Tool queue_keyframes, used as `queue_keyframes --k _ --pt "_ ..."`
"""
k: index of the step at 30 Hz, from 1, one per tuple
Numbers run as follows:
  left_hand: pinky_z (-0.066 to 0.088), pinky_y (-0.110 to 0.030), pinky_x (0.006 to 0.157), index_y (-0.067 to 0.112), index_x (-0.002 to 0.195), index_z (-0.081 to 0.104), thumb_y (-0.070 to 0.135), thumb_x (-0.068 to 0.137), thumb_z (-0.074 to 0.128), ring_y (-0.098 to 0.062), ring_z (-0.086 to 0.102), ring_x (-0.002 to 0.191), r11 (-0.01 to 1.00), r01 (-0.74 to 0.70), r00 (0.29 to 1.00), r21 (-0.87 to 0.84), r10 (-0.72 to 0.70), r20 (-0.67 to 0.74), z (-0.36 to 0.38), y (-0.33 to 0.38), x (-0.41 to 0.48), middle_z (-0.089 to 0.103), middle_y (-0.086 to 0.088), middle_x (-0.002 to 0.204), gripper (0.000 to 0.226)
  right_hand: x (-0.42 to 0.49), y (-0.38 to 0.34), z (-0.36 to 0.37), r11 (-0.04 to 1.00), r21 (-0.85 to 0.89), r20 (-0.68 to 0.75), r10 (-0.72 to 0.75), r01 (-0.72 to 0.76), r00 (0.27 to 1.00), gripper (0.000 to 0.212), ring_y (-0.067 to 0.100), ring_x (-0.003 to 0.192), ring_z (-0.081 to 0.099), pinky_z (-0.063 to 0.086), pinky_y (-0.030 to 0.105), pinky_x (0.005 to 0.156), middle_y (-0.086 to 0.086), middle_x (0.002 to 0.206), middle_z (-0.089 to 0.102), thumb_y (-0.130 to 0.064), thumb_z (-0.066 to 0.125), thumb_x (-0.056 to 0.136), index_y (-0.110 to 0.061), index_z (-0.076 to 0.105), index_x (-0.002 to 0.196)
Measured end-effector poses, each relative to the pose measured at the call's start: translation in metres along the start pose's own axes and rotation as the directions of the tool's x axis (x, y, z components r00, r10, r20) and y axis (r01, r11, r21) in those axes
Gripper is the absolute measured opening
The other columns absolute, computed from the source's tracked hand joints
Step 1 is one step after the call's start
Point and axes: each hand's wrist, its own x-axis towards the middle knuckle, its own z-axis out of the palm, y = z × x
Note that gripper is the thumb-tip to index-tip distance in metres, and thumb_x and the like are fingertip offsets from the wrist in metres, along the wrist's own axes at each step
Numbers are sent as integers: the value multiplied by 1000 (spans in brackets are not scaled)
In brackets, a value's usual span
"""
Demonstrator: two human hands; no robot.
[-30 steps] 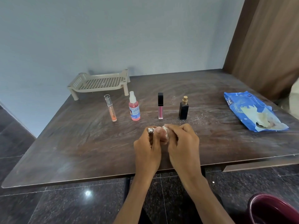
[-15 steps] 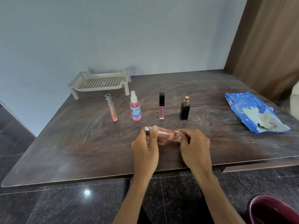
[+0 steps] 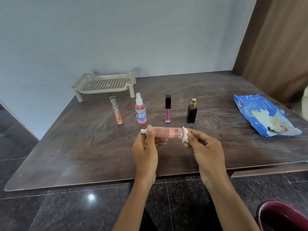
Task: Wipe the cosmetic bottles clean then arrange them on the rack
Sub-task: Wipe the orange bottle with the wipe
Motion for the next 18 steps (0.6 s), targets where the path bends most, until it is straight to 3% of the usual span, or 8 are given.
queue_keyframes --k 7,10,13,18 --pt "59 -35 77 11 94 65 42 98 49 -19 72 75 999 -33 999 23 34 -4 -1 -3 1 75 -3 78 35 0 4 2 990 -136 35 -35 40 999 14 6 75 70 54 20 78 -10 80 75 -20 64 93 -31 72 97" --pt "59 -39 78 12 94 65 44 98 48 -19 72 75 997 -62 998 46 64 -27 -2 -4 0 75 -1 78 37 -2 5 -3 998 -55 81 28 -24 996 14 5 71 66 55 19 79 -7 87 75 -17 65 92 -26 74 97" --pt "60 -42 78 17 91 65 44 98 47 -19 72 75 991 -101 994 85 104 -34 -3 -4 -1 75 1 78 33 -6 7 -10 997 12 119 74 -76 990 14 8 75 63 53 38 95 -1 92 75 -15 66 90 -21 76 97" --pt "56 -25 68 20 86 62 44 98 45 -8 69 69 955 -209 977 212 214 -1 -2 -2 -4 73 9 75 32 -13 7 -18 1000 8 93 27 -28 995 15 8 75 64 54 36 91 -5 92 75 -16 65 91 -24 76 96"
